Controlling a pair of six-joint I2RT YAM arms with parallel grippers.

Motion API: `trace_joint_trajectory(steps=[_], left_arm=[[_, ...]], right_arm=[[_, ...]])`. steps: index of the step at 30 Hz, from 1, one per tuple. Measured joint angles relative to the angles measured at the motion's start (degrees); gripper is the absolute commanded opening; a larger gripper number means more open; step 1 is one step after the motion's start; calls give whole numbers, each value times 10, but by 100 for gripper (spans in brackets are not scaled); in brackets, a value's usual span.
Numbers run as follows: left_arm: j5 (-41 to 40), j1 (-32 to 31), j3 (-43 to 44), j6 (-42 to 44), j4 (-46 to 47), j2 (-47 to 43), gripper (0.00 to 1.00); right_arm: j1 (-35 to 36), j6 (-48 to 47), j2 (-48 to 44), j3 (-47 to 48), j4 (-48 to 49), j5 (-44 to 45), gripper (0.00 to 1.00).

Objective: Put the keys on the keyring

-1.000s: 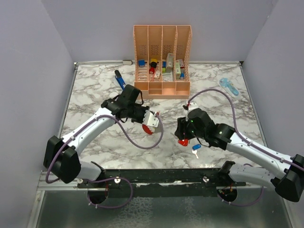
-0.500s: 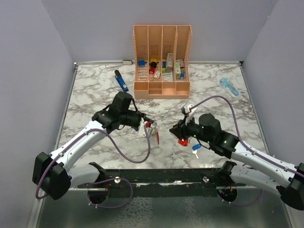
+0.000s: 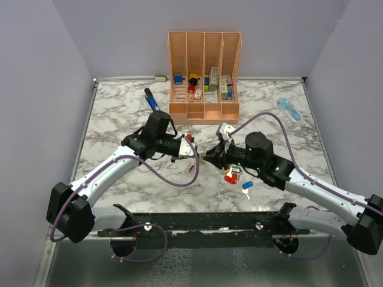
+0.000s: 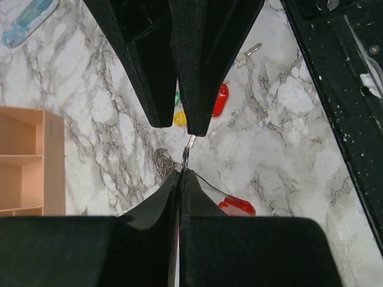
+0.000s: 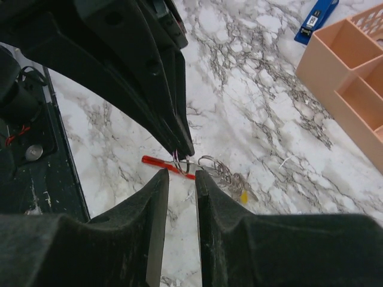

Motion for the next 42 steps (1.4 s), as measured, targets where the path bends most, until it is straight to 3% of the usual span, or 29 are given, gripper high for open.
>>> trace_joint_trajectory(steps=[26, 30, 32, 35, 42], left_arm=[[11, -1, 40, -41, -68, 17, 0], [12, -2, 40, -49, -66, 19, 0], [12, -4, 40, -53, -66, 19, 0], [12, -4, 40, -61, -65, 19, 1], [12, -4, 40, -94, -52, 20, 13]], right_arm=[[0, -47, 44, 37, -29, -50, 24], [0, -47, 54, 37, -28, -52, 17], [0, -47, 58, 37, -28, -52, 3], [0, -47, 59, 37, -28, -52, 1], [0, -46, 49, 26, -15, -50, 1]])
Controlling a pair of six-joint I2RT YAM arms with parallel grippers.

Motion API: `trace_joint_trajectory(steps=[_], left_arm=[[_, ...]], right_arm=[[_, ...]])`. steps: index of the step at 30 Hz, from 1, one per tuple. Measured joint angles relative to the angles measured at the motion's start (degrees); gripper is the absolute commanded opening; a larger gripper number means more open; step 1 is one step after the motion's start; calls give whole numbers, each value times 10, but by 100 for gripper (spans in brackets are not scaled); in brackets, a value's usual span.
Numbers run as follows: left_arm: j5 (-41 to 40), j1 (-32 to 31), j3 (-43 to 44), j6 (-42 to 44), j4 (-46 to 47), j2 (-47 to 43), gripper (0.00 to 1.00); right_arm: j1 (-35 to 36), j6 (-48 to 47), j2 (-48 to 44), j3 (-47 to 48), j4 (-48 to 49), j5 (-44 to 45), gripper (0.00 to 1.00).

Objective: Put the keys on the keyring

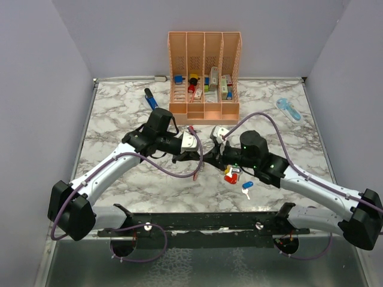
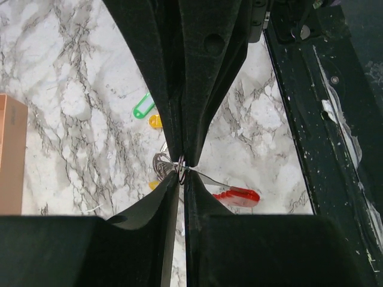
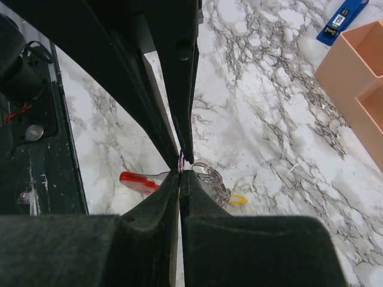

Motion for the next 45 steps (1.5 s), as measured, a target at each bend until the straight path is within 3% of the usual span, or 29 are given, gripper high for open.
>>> trace_joint_trajectory(steps=[21, 45], left_arm=[[43, -2, -14, -92, 115, 0, 13], [92, -2, -18, -115, 101, -1, 16]], right_arm=[[-2, 31, -134, -158, 196, 35, 1], [-2, 34, -135, -159, 221, 45, 1]])
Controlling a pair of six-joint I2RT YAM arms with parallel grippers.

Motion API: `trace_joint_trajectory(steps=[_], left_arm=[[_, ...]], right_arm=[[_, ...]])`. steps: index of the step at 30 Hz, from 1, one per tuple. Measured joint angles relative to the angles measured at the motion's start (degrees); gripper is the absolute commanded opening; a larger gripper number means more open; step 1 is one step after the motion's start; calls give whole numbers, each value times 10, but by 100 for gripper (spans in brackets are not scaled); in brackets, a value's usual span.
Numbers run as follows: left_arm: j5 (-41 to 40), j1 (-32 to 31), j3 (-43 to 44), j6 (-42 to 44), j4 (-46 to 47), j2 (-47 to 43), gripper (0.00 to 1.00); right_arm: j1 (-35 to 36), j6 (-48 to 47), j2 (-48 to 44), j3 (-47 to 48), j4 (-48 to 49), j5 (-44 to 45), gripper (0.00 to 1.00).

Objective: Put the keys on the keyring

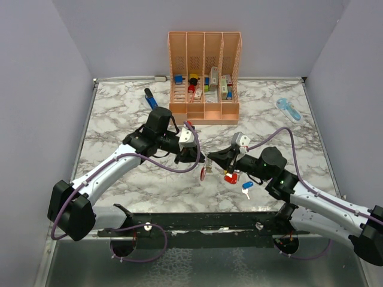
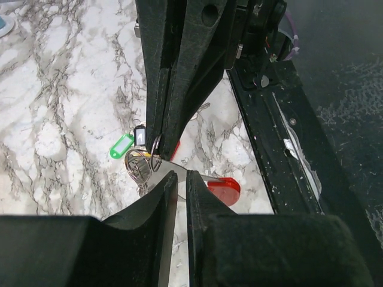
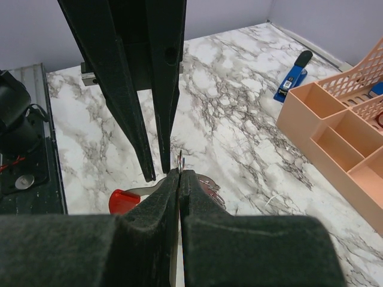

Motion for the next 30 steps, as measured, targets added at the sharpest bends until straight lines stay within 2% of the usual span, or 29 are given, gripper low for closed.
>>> trace_joint_trajectory(steps=[13, 19, 26, 30], left_arm=[[6, 0, 0, -17, 31, 0, 18], [-3, 0, 2, 21, 3, 0, 16], [-33, 1, 8, 69, -19, 0, 27], [-33, 1, 8, 68, -12, 0, 29]], right_arm=[[0, 0, 16, 0, 0, -1, 1], [0, 0, 4, 0, -14, 0, 1], [0, 0, -21, 0, -25, -1, 1], [0, 0, -20, 0, -26, -2, 1]])
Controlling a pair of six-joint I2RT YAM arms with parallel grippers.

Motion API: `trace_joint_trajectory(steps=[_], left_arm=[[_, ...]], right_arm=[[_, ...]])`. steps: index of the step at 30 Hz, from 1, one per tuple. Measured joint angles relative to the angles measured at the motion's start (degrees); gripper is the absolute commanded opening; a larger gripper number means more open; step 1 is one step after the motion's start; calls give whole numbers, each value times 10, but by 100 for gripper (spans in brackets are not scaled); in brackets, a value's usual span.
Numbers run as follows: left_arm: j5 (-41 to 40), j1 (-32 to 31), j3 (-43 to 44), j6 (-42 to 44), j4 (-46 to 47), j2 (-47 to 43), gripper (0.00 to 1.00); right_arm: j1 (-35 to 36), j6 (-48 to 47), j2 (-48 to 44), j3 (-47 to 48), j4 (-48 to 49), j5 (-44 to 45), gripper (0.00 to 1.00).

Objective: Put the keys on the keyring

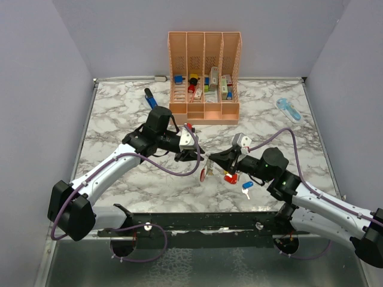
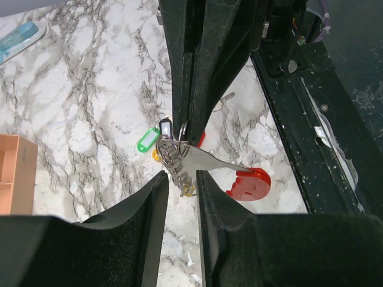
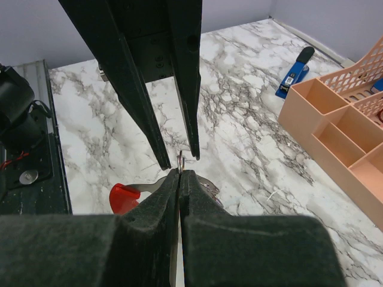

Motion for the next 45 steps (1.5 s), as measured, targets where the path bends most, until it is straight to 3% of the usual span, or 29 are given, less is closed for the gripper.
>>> trace_joint_trajectory(steps=[33, 45], left_arm=[[6, 0, 12, -6, 9, 1, 27], [6, 0, 8, -3, 12, 3, 18]], right_arm=[[0, 0, 28, 2, 17, -11, 1], [0, 1, 34, 4, 21, -14, 1]])
